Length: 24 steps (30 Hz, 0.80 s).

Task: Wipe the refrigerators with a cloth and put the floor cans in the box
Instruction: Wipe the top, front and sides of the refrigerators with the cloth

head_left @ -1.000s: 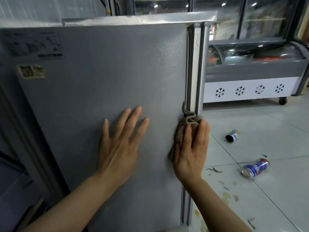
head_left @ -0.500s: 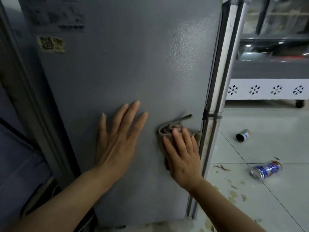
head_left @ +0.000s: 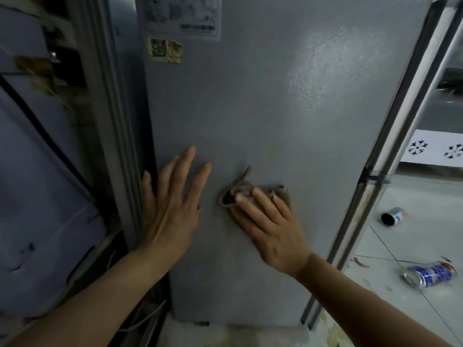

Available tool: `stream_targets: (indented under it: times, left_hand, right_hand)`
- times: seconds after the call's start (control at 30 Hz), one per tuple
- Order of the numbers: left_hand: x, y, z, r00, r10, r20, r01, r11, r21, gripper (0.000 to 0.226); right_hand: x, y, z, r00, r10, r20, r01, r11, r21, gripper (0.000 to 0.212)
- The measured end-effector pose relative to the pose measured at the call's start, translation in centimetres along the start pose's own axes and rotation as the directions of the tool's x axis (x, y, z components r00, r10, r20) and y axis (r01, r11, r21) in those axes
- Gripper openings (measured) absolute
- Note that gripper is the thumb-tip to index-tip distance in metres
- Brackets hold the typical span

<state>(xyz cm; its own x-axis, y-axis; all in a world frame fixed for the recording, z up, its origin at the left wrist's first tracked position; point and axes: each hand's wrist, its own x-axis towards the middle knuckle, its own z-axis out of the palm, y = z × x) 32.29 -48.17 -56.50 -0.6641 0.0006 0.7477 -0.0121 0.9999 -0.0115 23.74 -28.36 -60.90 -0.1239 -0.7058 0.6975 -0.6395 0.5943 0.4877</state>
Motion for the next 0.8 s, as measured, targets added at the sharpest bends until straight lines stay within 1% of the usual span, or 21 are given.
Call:
stream_targets:
  times: [0.07,0.13,0.2,0.27,0.33,0.37,0.4,0.47,0.5,0.57,0.6,0.67,0.7,0.73,0.8]
  left_hand:
    - [-0.2,-0.3,-0.2,1.0,0.008,0.021,-0.008,1.0,0.0,0.092]
    - [-0.3,-0.7,-0.5,1.0,0.007,0.03,-0.006,1.0,-0.005,0.089]
    - [-0.3,-1.0,-0.8,0.999,-0.015,0.031,0.016,1.0,-0.025,0.086]
    - [-0.3,-1.4,-1.0,0.999,-0.038,0.033,0.04,0.998,-0.058,0.083]
    - [-0.5,-1.8,-0.9,0.998,-0.054,0.035,0.057,0.995,-0.08,0.08]
    - [-0.7,-2.0,-0.9,0.997,-0.065,0.035,0.068,0.993,-0.092,0.079]
    - [-0.9,-2.1,-0.8,0.996,-0.08,0.039,0.083,0.991,-0.104,0.079]
    - [-1.4,-2.3,-0.5,0.994,-0.099,0.045,0.105,0.984,-0.144,0.08]
    - [-1.7,-2.4,-0.3,0.995,-0.092,0.037,0.098,0.978,-0.184,0.08]
    - [-2.3,-2.5,0.0,0.997,-0.073,0.011,0.073,0.949,-0.306,0.081]
    - [-2.5,-2.6,0.1,0.996,-0.084,0.004,0.08,0.924,-0.373,0.083]
    - [-2.5,-2.7,-0.1,0.99,-0.141,-0.014,0.115,0.861,-0.495,0.087]
    - [-2.4,-2.8,-0.1,0.986,-0.166,-0.033,0.123,0.835,-0.537,0.087]
    - [-2.4,-2.9,-0.1,0.982,-0.185,-0.048,0.127,0.818,-0.561,0.087]
    - [-2.4,-3.3,0.1,0.977,-0.208,-0.044,0.143,0.796,-0.589,0.085]
  right_hand:
    - [-0.3,-0.2,-0.3,0.996,-0.07,0.061,0.072,0.997,-0.019,0.048]
    - [1.2,0.2,-1.3,0.998,-0.059,0.035,0.06,0.998,-0.017,0.051]
    - [4.3,1.3,-2.4,0.995,0.053,-0.082,-0.051,0.998,0.027,0.051]
    - [7.4,2.1,-3.0,0.957,0.206,-0.206,-0.193,0.978,0.085,0.049]
    - [8.7,1.7,-2.8,0.918,0.293,-0.266,-0.277,0.956,0.098,0.047]
    - [8.5,0.9,-2.3,0.918,0.296,-0.263,-0.282,0.955,0.091,0.048]
    - [7.8,0.0,-1.6,0.934,0.265,-0.238,-0.253,0.964,0.081,0.049]
    - [5.5,-1.7,-0.3,0.985,0.113,-0.128,-0.108,0.993,0.04,0.05]
    - [4.6,-2.4,0.1,0.998,0.032,-0.054,-0.031,0.999,0.013,0.05]
    - [3.6,-2.8,0.2,0.995,-0.072,0.063,0.074,0.997,-0.026,0.051]
    - [3.6,-2.6,0.1,0.99,-0.109,0.087,0.112,0.993,-0.032,0.052]
    - [4.7,-1.8,-0.7,0.987,-0.145,0.065,0.147,0.989,-0.02,0.052]
    - [5.9,-1.4,-1.2,0.993,-0.115,0.012,0.115,0.993,0.008,0.05]
    - [7.3,-0.9,-1.7,0.997,-0.048,-0.059,0.051,0.998,0.047,0.047]
    - [9.7,-0.6,-1.9,0.976,0.105,-0.188,-0.086,0.99,0.109,0.042]
